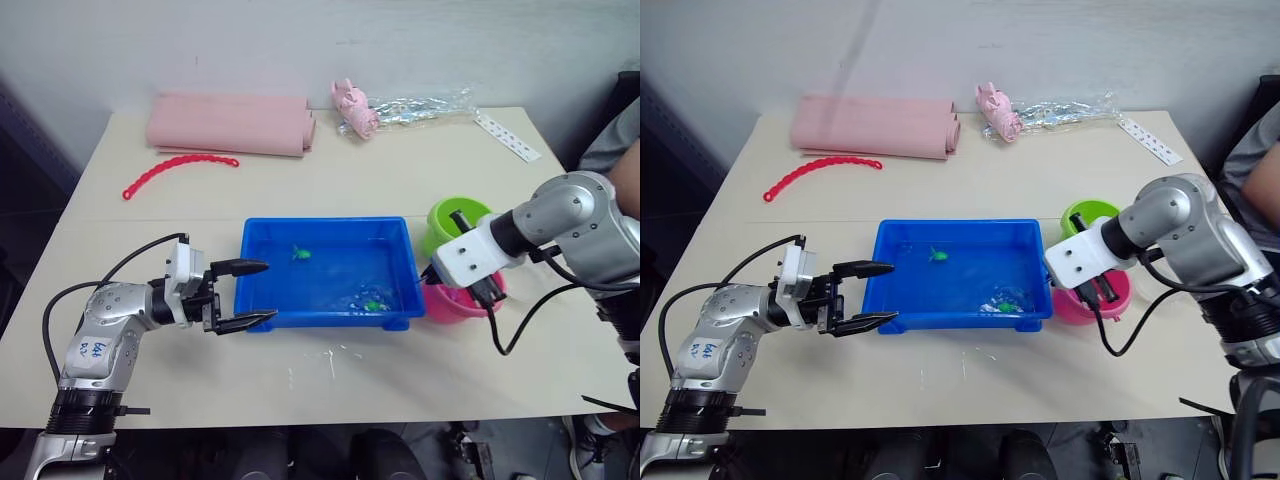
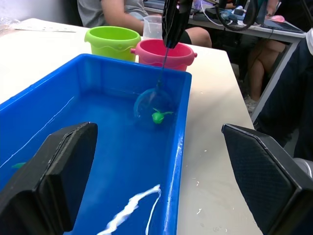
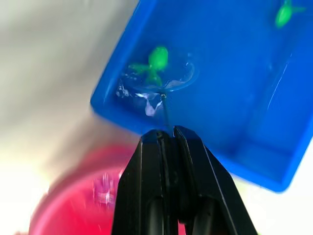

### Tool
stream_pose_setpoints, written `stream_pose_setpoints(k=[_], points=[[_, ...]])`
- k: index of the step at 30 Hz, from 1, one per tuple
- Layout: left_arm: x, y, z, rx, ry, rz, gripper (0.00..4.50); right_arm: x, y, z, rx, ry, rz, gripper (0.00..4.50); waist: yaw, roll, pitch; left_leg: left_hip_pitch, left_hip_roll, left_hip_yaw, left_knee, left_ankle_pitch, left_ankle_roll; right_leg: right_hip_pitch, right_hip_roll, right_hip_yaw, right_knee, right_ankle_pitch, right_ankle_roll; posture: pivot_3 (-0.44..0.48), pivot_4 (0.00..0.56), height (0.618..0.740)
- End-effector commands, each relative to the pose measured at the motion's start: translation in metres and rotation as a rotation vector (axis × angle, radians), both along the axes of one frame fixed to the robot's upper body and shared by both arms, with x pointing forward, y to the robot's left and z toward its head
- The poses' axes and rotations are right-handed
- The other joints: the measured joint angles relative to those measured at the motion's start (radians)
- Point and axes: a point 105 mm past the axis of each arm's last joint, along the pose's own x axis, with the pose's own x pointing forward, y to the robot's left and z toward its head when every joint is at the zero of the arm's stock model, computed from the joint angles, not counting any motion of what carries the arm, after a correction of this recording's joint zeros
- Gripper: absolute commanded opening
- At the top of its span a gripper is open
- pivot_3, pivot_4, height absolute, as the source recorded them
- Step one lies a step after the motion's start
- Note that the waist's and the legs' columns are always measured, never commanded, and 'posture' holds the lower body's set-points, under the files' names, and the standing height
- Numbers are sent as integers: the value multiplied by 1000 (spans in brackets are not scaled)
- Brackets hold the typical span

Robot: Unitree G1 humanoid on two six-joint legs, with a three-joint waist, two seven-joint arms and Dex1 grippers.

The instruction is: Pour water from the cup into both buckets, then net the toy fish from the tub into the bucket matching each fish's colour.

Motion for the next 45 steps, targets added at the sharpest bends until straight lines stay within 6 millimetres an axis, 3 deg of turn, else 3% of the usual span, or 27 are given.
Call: stream_pose_setpoints(k=[1, 6, 16, 22, 26, 30, 36, 45], points=[[-1, 6, 2, 0, -21, 11, 4460, -4, 2, 5, 138, 71, -73, 0, 0, 0, 0, 0, 0, 0, 0, 0, 0, 0, 0, 0, 0, 0, 0, 0, 150, 740], [0, 10, 1, 0, -18, 23, 4460, -7, -7, -16, 342, 214, -161, 0, 4, 0, 0, 0, 0, -1, -1, 0, 0, 1, 0, -1, 0, 0, 0, 0, 150, 740], [-1, 14, 2, 3, -4, 29, 4460, -3, -8, -14, 645, 303, -275, 0, 0, 0, 0, 0, 0, 0, -1, 0, 0, 0, 0, -1, 0, 0, 0, 0, 150, 740], [2, 13, 8, -9, -10, 34, 4460, -6, -15, -13, 723, 326, -306, 0, 3, 0, 0, 0, 0, 0, 0, 0, 0, 1, 0, -1, -1, 0, 0, 0, 150, 740], [2, 14, 9, -6, -10, 37, 4460, -1, -24, -23, 613, 230, -329, 0, 2, 0, 0, 0, 0, 0, -1, 0, 0, 0, 0, -1, 0, 0, 0, 0, 150, 740], [5, 26, 10, 31, -22, 81, 4460, 15, -15, -19, 575, 125, -347, 0, -1, 0, 0, 0, 0, 0, -1, 0, 0, 0, 0, -1, 0, 0, 0, 0, 150, 740], [-3, 64, -4, 168, 17, 115, 4460, 15, 16, -25, 521, 163, -277, 0, -14, 0, 0, 1, 0, 0, -3, 0, -1, 0, 1, -1, 0, 0, 0, 0, 150, 740], [-15, 75, -6, 189, 37, 155, 4460, 20, 60, -33, 451, 205, -218, 0, -24, 0, 0, 0, 0, 0, -4, 0, -1, -1, 0, 0, 2, 0, 0, 0, 150, 740]])
